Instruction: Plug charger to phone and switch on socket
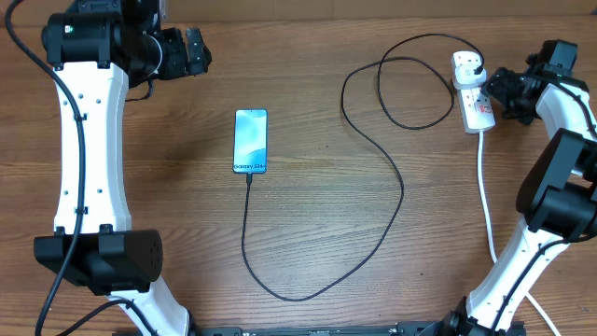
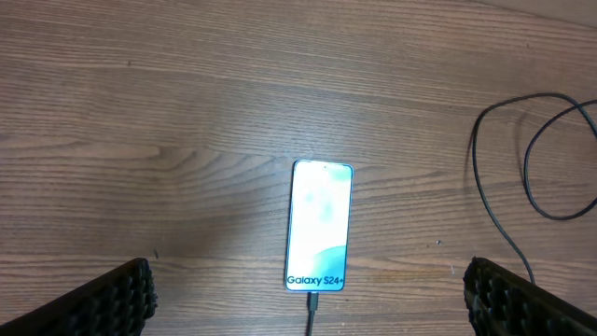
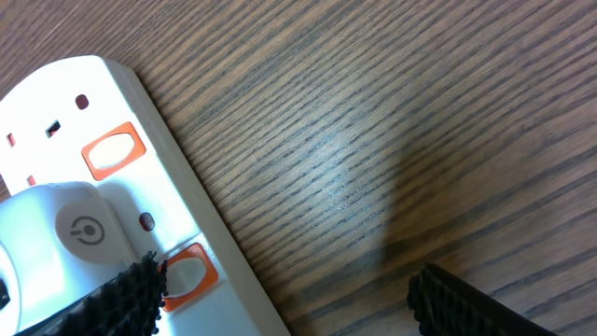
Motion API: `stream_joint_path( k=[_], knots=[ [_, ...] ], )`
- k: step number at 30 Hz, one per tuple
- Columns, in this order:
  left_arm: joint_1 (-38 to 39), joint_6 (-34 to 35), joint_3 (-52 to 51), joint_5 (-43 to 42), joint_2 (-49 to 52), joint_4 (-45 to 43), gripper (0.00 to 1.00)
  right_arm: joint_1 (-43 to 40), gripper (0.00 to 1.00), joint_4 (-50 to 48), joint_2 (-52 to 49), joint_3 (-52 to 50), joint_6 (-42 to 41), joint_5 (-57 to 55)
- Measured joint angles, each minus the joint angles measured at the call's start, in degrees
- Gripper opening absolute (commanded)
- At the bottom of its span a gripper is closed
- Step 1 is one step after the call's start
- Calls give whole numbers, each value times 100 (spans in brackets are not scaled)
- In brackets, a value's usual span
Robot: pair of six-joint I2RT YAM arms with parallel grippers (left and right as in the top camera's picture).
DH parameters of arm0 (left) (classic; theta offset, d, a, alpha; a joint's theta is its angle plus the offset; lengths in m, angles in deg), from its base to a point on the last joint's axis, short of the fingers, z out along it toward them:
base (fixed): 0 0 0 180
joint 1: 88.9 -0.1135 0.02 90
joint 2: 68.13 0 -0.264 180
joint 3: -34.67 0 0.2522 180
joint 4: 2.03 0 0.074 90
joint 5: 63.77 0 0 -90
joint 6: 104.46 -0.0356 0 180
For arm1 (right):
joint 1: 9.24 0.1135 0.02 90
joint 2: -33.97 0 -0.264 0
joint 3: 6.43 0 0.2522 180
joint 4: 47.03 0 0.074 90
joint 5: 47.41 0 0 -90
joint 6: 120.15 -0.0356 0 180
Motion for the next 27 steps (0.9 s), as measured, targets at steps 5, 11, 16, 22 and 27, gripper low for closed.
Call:
stream_joint_path(
  k=[5,11,16,22,27],
  knots=[
    [0,0,0,0,0,0,100,22,84,17,0,0,-2,-44],
    [0,0,0,0,0,0,100,35,84,87,0,0,-20,-48],
    [0,0,0,0,0,0,100,61,84,166,0,0,-22,-61],
    [0,0,0,0,0,0,100,61,84,157,0,0,-22,-72],
    [2,0,0,0,0,0,100,94,84,151,7,0,-181,-216]
  ],
)
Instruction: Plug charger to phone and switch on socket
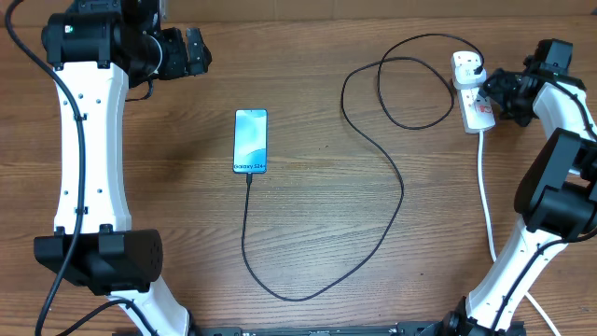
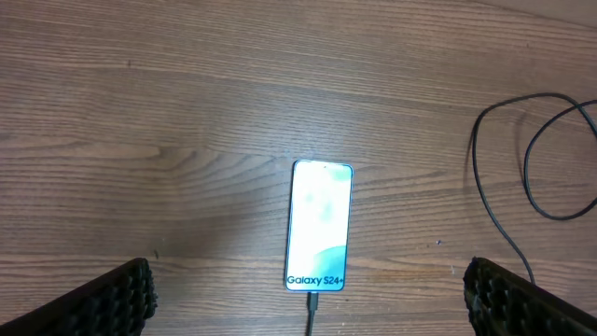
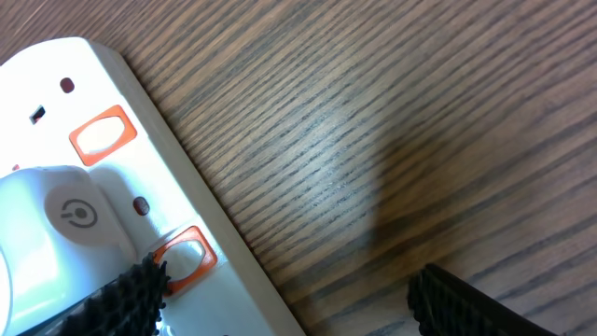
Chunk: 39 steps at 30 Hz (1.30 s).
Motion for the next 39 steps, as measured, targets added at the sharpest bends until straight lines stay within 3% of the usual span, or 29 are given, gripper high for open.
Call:
stream_joint_path(
  k=[39],
  knots=[
    [0,0,0,0,0,0,100,15,84,48,22,13,-138,2]
  ],
)
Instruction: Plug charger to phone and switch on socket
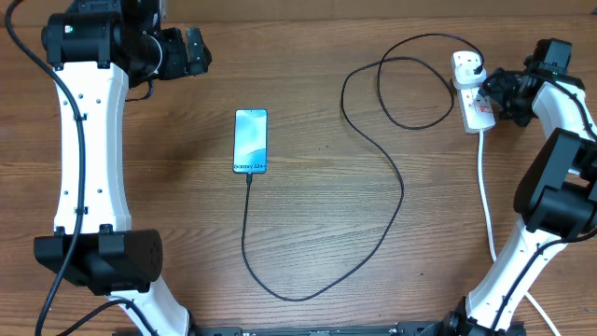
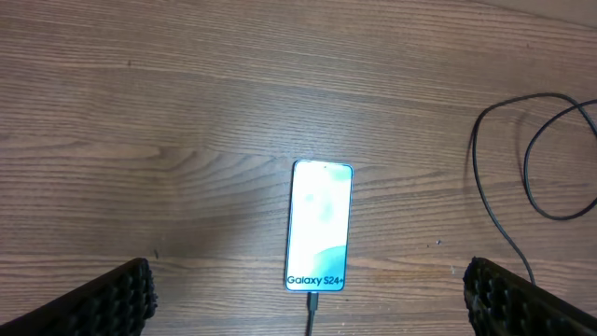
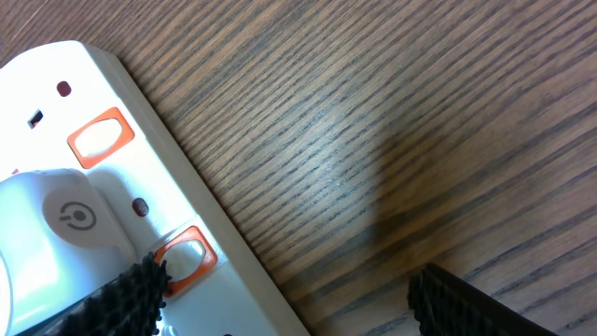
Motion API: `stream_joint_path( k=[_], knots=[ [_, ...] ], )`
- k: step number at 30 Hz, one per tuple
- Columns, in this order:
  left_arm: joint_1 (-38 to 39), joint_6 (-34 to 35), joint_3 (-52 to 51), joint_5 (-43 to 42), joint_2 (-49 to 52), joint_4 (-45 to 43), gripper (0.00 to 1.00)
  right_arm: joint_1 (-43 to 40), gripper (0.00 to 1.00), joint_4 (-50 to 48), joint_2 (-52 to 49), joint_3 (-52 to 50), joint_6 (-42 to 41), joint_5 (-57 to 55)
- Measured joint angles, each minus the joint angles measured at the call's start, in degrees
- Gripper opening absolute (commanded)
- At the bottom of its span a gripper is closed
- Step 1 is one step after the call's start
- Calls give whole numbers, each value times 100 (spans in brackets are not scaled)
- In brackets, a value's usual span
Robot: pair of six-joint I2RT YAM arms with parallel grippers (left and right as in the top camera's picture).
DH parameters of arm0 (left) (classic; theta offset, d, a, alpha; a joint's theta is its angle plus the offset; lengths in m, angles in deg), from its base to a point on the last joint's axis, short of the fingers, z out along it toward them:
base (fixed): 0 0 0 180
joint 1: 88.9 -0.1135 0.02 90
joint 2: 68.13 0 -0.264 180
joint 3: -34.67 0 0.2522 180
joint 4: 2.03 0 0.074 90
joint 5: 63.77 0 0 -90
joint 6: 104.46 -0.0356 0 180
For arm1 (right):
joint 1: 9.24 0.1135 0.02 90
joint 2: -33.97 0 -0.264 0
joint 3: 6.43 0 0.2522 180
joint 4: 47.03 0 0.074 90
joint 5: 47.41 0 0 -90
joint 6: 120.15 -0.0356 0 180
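The lit phone (image 1: 250, 140) lies face up left of the table's middle, with the black cable (image 1: 373, 243) plugged into its bottom end (image 2: 311, 301). The cable loops to the white charger (image 1: 467, 64) sitting in the white power strip (image 1: 478, 112). My right gripper (image 1: 494, 90) is open just beside the strip. In the right wrist view its left finger (image 3: 126, 303) touches the edge of the orange switch (image 3: 191, 254) next to the charger (image 3: 56, 224). A second orange switch (image 3: 101, 140) lies further along. My left gripper (image 1: 194, 50) hangs open high over the far left.
The strip's white lead (image 1: 487, 201) runs down the right side toward the table's front edge. The black cable makes a wide loop (image 1: 410, 79) across the right half of the wooden table (image 1: 140, 215).
The phone was lit with the cable in it at every moment, and my left arm stayed still. My right gripper, open by the power strip, shifted slightly along it after the oldest moment, and its left finger has rested against the switch by the charger since.
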Motion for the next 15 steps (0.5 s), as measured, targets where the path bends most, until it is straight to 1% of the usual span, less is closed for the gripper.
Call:
stream_joint_path(
  k=[9,15],
  knots=[
    [-2,0,0,0,0,0,100,2,84,103,52,0,66,24],
    [-2,0,0,0,0,0,100,2,85,103,302,0,151,2]
  ],
)
